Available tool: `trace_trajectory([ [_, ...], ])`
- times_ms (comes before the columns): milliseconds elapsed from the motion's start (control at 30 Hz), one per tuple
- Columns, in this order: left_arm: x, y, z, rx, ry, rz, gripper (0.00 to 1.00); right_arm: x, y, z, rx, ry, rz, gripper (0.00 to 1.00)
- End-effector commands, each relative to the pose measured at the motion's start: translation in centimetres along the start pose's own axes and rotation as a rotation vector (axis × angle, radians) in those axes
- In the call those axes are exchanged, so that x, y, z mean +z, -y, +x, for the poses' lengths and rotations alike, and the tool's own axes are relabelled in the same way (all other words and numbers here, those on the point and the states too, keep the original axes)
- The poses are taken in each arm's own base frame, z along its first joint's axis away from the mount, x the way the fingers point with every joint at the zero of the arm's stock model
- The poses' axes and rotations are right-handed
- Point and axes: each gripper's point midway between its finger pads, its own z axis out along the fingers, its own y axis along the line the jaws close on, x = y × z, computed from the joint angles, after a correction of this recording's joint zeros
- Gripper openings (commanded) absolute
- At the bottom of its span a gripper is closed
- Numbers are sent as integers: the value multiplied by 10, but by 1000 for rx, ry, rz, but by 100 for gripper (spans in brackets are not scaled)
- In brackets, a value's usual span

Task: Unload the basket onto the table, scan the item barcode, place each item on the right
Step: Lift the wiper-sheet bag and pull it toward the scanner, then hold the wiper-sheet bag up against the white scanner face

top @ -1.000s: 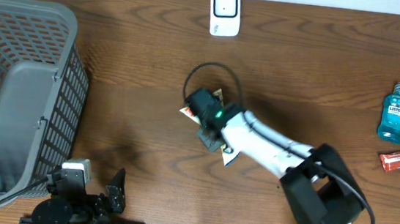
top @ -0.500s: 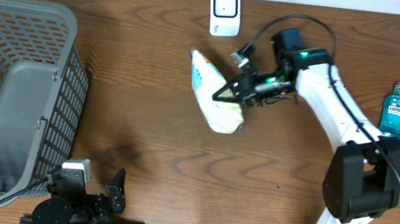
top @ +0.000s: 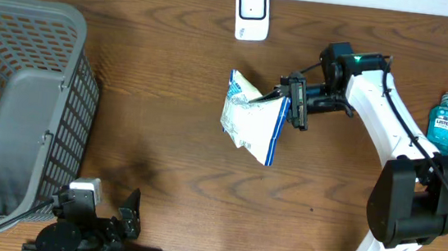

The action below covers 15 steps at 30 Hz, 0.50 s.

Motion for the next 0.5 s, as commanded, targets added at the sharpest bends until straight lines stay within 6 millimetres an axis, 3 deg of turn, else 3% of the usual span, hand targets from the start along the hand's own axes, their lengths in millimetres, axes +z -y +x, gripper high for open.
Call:
trace_trajectory([
  [0, -1, 0, -1, 18, 3, 2, 99, -3, -12, 12, 53, -46, -55, 1],
  [467, -1, 0, -1, 18, 3, 2, 99, -3, -10, 10, 53, -33, -43, 1],
])
